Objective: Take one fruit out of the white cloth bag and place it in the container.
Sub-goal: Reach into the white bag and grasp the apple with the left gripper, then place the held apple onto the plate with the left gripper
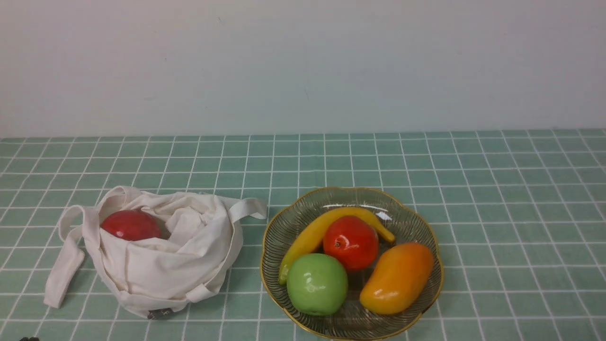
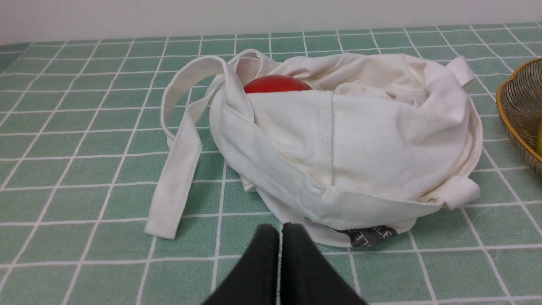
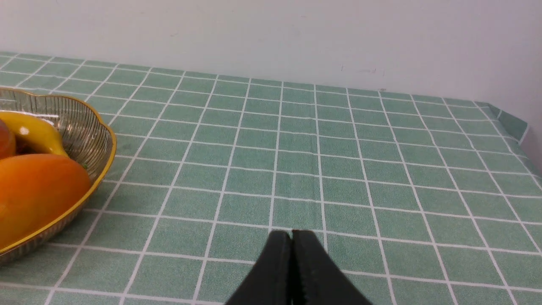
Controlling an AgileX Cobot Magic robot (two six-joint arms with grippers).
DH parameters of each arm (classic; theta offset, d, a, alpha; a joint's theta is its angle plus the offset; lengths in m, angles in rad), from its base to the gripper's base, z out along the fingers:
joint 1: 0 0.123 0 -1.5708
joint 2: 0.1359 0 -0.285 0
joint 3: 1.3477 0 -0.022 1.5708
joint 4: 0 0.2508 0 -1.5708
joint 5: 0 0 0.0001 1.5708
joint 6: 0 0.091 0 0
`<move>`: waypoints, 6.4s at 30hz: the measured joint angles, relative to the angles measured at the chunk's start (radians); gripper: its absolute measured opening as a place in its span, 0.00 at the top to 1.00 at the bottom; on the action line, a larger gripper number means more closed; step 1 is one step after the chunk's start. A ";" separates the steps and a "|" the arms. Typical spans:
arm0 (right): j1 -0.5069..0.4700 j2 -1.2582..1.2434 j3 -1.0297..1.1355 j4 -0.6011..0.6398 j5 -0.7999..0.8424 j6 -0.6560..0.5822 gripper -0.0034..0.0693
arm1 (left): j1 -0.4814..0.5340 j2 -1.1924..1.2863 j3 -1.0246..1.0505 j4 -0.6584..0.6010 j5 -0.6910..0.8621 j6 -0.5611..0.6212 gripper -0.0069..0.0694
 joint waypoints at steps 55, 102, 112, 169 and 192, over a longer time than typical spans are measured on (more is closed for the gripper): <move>0.000 0.000 0.000 0.000 0.000 0.000 0.97 | 0.000 0.031 -0.278 -0.480 -0.741 -0.127 0.92; 0.000 0.000 0.000 0.000 0.000 0.000 0.97 | 0.000 1.740 -1.182 -0.009 0.337 0.287 0.15; 0.000 0.000 0.000 0.000 0.000 0.000 0.97 | 0.000 1.805 -1.188 0.043 0.333 0.288 0.10; 0.000 0.000 0.000 0.000 0.000 0.000 0.97 | -0.711 1.612 -1.187 -0.296 0.197 0.280 0.19; 0.000 0.000 0.000 0.000 0.000 0.000 0.97 | -0.742 1.773 -1.187 -0.253 0.092 0.240 0.18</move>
